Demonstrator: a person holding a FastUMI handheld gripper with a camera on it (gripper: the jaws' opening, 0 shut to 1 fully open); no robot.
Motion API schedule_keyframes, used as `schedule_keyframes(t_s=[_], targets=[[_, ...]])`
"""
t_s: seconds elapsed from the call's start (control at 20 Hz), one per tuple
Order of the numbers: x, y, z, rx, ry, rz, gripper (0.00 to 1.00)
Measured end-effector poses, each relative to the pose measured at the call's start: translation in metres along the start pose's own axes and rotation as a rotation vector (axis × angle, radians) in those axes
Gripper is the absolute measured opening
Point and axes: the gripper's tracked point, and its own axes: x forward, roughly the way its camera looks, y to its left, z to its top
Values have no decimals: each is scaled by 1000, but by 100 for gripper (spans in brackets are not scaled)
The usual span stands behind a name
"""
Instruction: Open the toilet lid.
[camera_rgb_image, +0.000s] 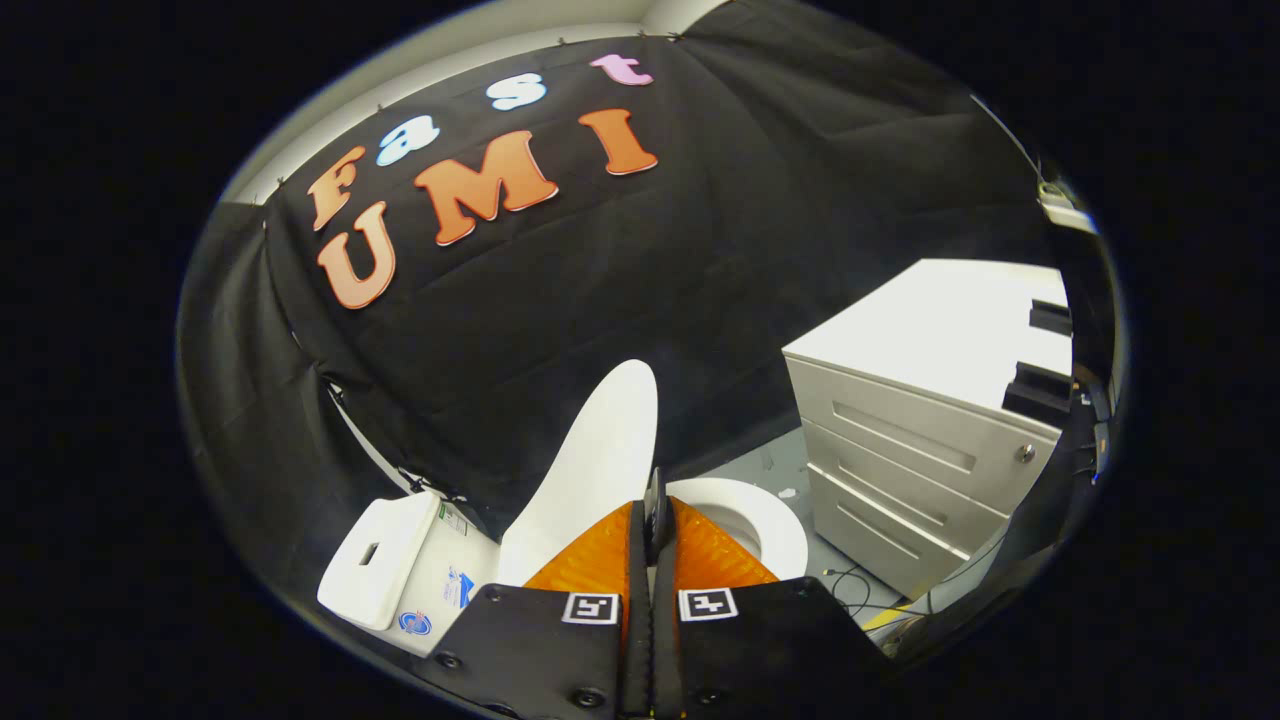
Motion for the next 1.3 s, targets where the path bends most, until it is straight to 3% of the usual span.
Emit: schedule_keyframes(t_s=[1.0,1.3], targets=[[-48,183,32,-402,-86,98,9],[-60,245,23,-385,-91,181,9]])
